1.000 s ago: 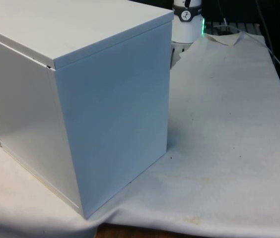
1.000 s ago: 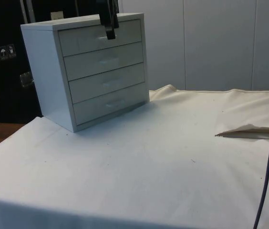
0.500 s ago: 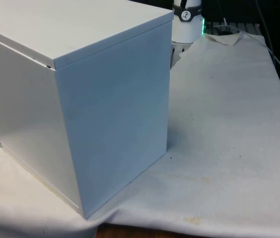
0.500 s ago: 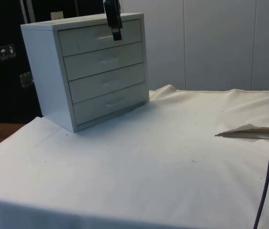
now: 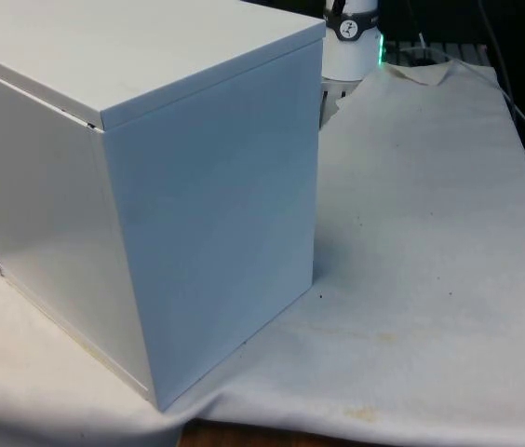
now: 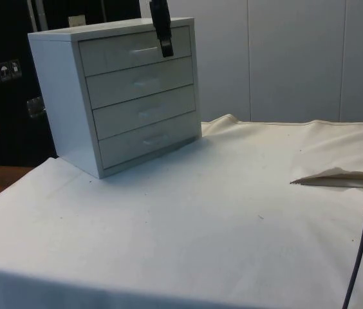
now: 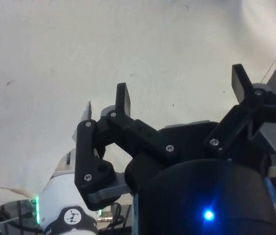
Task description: Open the drawer, then close it.
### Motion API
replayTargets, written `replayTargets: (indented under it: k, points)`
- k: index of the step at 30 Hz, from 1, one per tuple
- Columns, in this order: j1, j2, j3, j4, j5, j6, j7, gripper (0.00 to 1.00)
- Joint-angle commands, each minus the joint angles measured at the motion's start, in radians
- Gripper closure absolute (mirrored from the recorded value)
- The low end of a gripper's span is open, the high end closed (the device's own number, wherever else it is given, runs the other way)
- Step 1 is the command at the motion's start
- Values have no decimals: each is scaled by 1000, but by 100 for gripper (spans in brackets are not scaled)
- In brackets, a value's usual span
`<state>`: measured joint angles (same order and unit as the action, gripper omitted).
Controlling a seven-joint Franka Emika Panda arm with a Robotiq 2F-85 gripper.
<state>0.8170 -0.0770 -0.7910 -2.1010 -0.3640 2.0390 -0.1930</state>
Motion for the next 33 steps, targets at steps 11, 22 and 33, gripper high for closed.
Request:
replayTargets:
  k: [11,22,33]
  points:
    - [-7,-23,-10,-38,-40,60,-51,0]
    - [-6,-37,-15,-47,-58,45,-94,0]
    - [-9,-55,-16,-60,-123,65,-139,0]
